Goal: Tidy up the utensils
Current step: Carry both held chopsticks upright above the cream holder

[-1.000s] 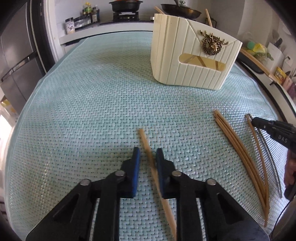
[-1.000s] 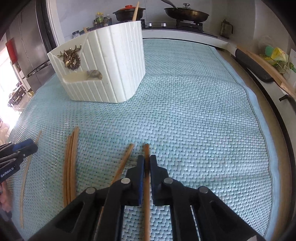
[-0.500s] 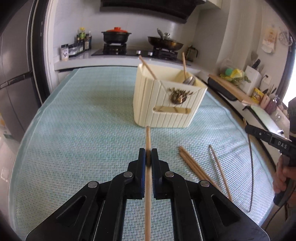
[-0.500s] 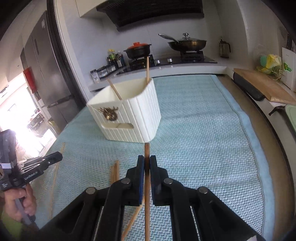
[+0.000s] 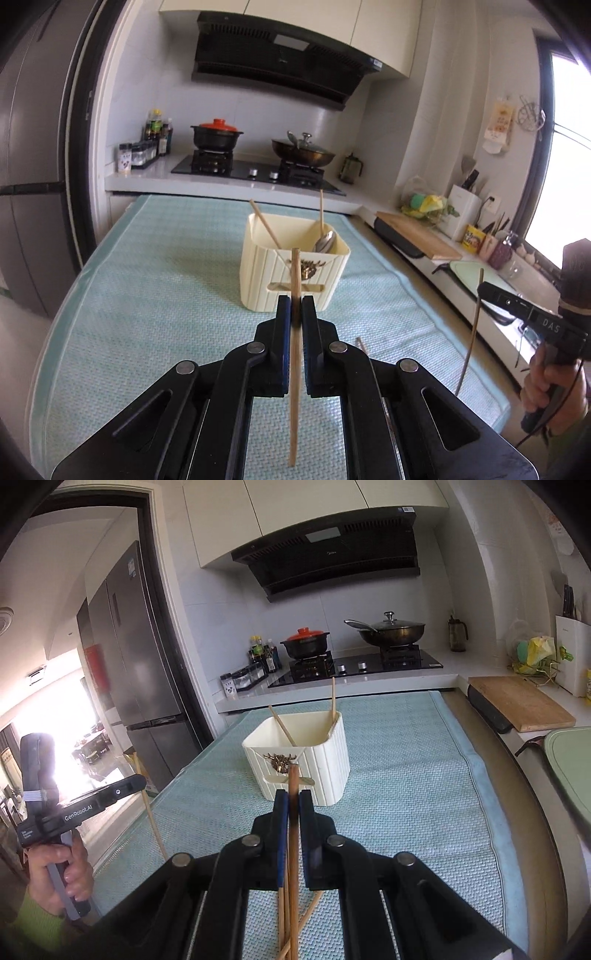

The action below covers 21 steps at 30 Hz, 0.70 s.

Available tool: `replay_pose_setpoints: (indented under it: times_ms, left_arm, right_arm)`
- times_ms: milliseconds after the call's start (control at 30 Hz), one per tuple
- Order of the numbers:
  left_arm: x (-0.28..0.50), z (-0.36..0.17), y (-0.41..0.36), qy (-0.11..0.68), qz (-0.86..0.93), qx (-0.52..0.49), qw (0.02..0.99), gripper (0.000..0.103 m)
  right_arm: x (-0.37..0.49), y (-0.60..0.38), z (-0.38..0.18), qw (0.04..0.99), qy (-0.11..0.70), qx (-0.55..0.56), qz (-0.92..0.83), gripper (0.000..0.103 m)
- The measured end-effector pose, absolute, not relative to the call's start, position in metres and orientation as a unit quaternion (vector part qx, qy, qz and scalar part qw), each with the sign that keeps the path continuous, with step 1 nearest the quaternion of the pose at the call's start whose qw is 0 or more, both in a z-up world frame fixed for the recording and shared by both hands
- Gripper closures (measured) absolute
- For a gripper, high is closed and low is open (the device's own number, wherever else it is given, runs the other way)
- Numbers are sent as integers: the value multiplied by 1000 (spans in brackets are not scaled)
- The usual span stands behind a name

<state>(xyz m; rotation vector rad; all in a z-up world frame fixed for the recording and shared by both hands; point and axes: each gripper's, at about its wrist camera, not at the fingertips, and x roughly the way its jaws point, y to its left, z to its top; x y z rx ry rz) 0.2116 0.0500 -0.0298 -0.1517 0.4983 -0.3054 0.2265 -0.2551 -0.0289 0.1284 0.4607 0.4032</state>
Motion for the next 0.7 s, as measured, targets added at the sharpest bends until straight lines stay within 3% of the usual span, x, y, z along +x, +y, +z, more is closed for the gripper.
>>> replay_pose_setpoints:
  times_ms: [433,700]
  left_arm:
    - [205,-3,53,218,-172,-87,957,99]
    - [229,16,51,218,-181,-90,955,99]
  right_arm:
    - [194,-250,12,965,162,46,199,97]
    - [216,-240,34,967,141,43,207,97]
